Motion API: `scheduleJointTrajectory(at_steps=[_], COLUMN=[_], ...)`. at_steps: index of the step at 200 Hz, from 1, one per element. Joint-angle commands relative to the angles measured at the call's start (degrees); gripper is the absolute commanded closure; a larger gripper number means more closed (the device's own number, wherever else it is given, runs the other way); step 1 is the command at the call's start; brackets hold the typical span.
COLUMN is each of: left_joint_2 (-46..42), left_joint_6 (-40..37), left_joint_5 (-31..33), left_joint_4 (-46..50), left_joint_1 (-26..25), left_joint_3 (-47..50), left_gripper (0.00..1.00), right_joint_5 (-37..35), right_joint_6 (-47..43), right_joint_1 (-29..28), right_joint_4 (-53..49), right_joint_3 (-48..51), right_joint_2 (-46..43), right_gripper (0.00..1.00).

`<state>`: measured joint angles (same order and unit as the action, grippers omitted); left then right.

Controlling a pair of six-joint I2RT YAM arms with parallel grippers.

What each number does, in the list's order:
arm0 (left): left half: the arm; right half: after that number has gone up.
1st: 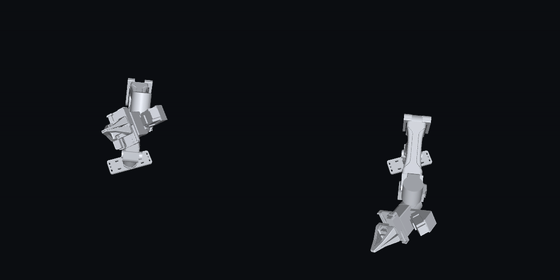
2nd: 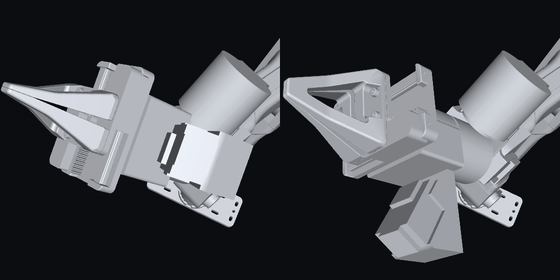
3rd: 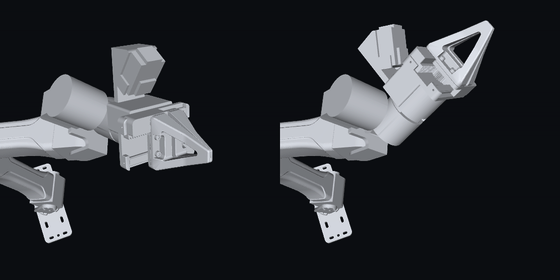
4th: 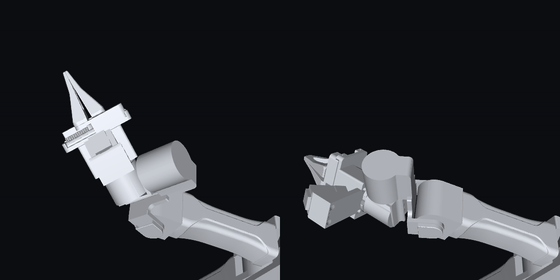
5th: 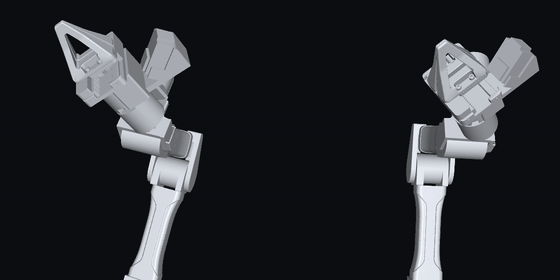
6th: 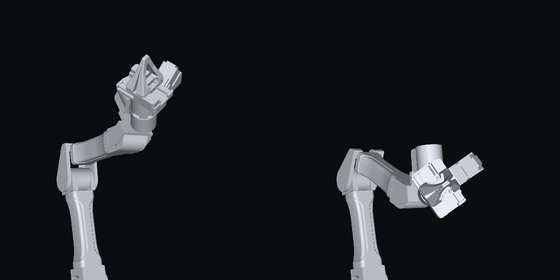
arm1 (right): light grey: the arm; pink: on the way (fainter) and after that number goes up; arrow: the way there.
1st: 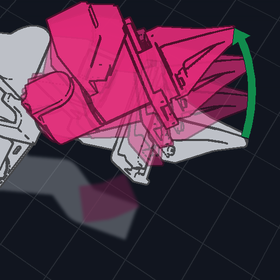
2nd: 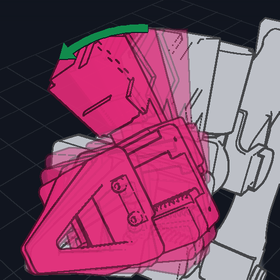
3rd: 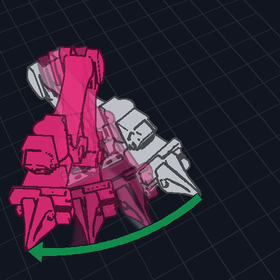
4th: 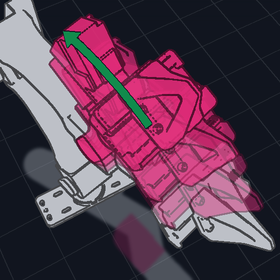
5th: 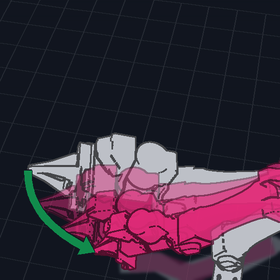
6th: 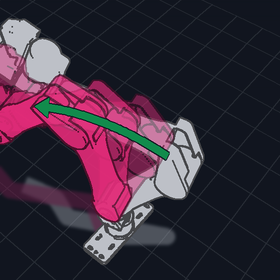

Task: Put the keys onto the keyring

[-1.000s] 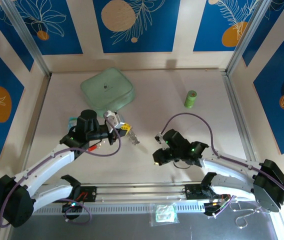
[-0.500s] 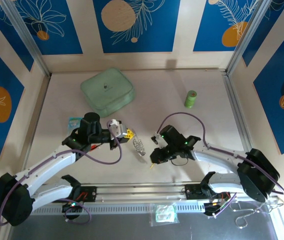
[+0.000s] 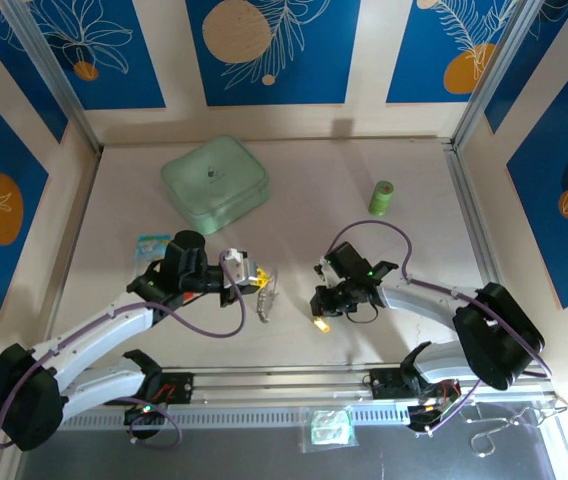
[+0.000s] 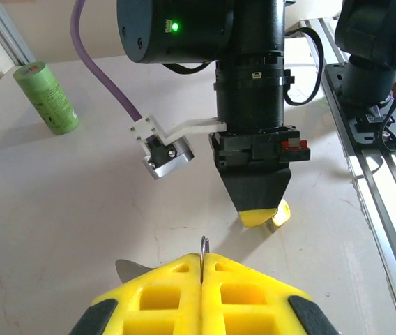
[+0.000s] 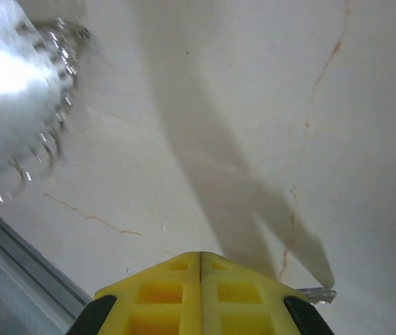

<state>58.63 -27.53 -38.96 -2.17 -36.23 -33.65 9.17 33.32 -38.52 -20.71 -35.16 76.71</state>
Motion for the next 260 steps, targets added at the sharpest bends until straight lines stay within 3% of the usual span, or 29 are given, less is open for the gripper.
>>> scheduleJointTrajectory(at_steps=[1, 81, 152, 191, 226, 260], left_joint_2=[0.06, 1.92, 2.19, 2.43, 2.62, 2.46], left_joint_6=[-0.70, 0.02, -0.55, -0.24, -0.24, -0.16], left_joint_5=[-1.10, -1.07, -0.77, -0.76, -0.58, -0.59], left_joint_4=[-1.81, -3.89, -3.30, -3.54, -3.71, -3.63], left_joint_1=[-0.84, -1.42, -1.64, -1.78, -1.89, -1.92], left_joint_3=[0.86, 1.63, 1.74, 1.83, 1.91, 1.94], left_gripper=[1.00, 1.00, 1.00, 1.00, 1.00, 1.00], right_joint_5=[-0.06, -2.09, -4.74, -11.11, -19.04, -19.28], right_joint_6=[0.96, 0.97, 1.35, 2.01, 2.67, 6.67], right_joint_1=[0.73, -0.45, -1.80, -4.96, -8.60, -11.77], right_joint_4=[-1.72, -2.56, -5.81, -9.60, -16.25, -18.25], right_joint_3=[-0.79, -2.97, -3.75, -4.48, -5.21, -4.61], right_joint_2=[0.50, 4.82, 3.50, -3.52, -8.33, -6.75], right_gripper=[0.97, 0.94, 0.76, 0.63, 0.62, 0.63])
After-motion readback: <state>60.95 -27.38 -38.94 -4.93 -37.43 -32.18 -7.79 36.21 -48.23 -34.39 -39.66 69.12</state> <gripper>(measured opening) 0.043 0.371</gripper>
